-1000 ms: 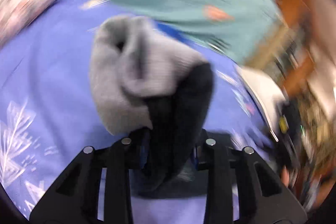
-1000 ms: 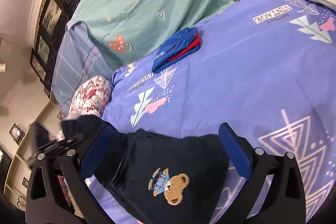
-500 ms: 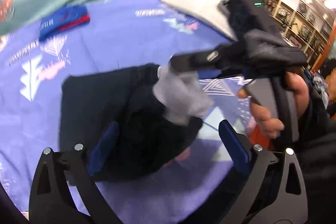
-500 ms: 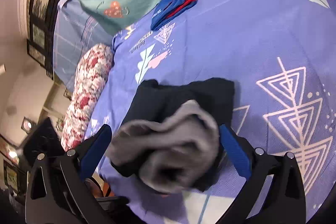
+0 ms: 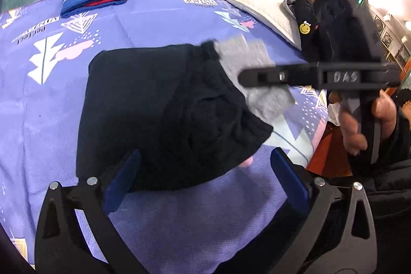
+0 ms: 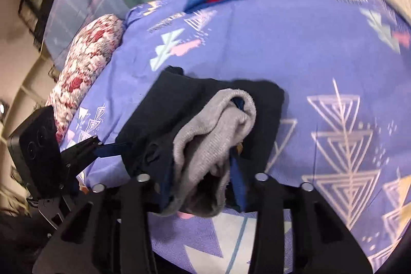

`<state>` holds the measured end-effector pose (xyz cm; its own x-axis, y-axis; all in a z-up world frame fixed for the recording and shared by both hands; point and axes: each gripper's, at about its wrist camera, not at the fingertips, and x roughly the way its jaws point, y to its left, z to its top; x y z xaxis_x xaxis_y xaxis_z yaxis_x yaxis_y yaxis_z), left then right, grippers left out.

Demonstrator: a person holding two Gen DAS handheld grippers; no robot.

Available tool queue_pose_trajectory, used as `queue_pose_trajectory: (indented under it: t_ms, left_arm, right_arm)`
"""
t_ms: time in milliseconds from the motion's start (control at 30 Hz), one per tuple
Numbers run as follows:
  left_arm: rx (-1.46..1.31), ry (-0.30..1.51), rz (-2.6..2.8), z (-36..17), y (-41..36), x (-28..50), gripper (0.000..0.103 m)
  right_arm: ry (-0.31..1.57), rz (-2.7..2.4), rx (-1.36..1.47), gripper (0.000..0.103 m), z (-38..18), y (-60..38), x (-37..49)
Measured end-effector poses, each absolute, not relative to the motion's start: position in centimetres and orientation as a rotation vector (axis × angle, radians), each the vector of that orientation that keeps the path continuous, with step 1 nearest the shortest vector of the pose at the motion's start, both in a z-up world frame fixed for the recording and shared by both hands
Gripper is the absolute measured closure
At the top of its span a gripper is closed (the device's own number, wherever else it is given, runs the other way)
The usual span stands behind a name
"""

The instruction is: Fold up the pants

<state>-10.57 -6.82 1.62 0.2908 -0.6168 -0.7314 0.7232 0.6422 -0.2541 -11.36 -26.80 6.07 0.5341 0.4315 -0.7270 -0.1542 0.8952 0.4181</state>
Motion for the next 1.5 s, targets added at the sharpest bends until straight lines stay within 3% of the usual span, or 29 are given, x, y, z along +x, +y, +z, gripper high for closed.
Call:
queue_pose_trajectory:
  t_ms: [167,300,367,433,467,667,733,800,867,1133,1233,1333,1400,1500]
  left_arm:
    - [0.132,0.836,-0.873,3.5,-7.5,-9.9,0.002]
    - [0.162,0.893,-0.924,2.4,-8.8,-9.4,0.002]
    - [0.161,0.978,-0.914,0.0,-9.1,-8.4,0.002]
    - [0.112,0.972,-0.934,-0.4,-8.6,-7.9,0.002]
    - [0.082,0.966,-0.951,0.1,-8.2,-7.8,0.002]
    - [0.113,0.879,-1.03,2.3,-7.5,-10.5,0.002]
    - [0.15,0.923,-1.027,1.2,-8.3,-10.7,0.002]
    - [0.136,1.031,-0.994,-1.5,-8.8,-9.5,0.002]
    - [0.097,1.014,-1.015,-1.5,-8.3,-9.6,0.002]
    - [0.134,0.995,-1.011,-0.6,-8.3,-10.1,0.002]
    - [0.117,1.019,-1.007,-0.8,-8.4,-9.6,0.002]
    - [0.118,1.03,-1.007,-1.1,-8.5,-9.1,0.002]
    - [0.113,1.039,-0.999,-1.2,-8.5,-8.7,0.002]
    - [0.093,1.03,-1.027,-0.9,-8.2,-8.6,0.002]
  right_arm:
    - [0.793,0.395,0.196,0.073,11.6,-25.4,-9.8]
    - [1.0,0.248,0.265,0.071,7.8,-28.2,-7.8]
    - [1.109,0.174,0.324,0.062,3.0,-30.1,-7.9]
    - [1.099,0.157,0.455,0.034,0.8,-32.5,-8.7]
    - [1.085,0.148,0.499,0.032,1.0,-33.2,-9.0]
    - [0.787,0.277,0.298,0.033,9.5,-28.7,-10.8]
    - [0.827,0.301,0.245,0.034,8.9,-26.8,-9.7]
    - [1.021,0.247,0.231,0.037,4.1,-26.3,-7.1]
    - [1.103,0.223,0.248,0.043,1.3,-26.8,-6.2]
    - [0.914,0.495,0.211,0.044,11.4,-21.9,-4.0]
    - [1.069,0.577,0.266,0.045,8.0,-18.8,1.0]
    - [1.289,0.491,0.26,0.049,0.1,-17.1,6.1]
    - [1.313,0.477,0.333,0.06,-1.8,-18.0,6.3]
    - [1.246,0.531,0.461,0.059,0.5,-20.3,5.3]
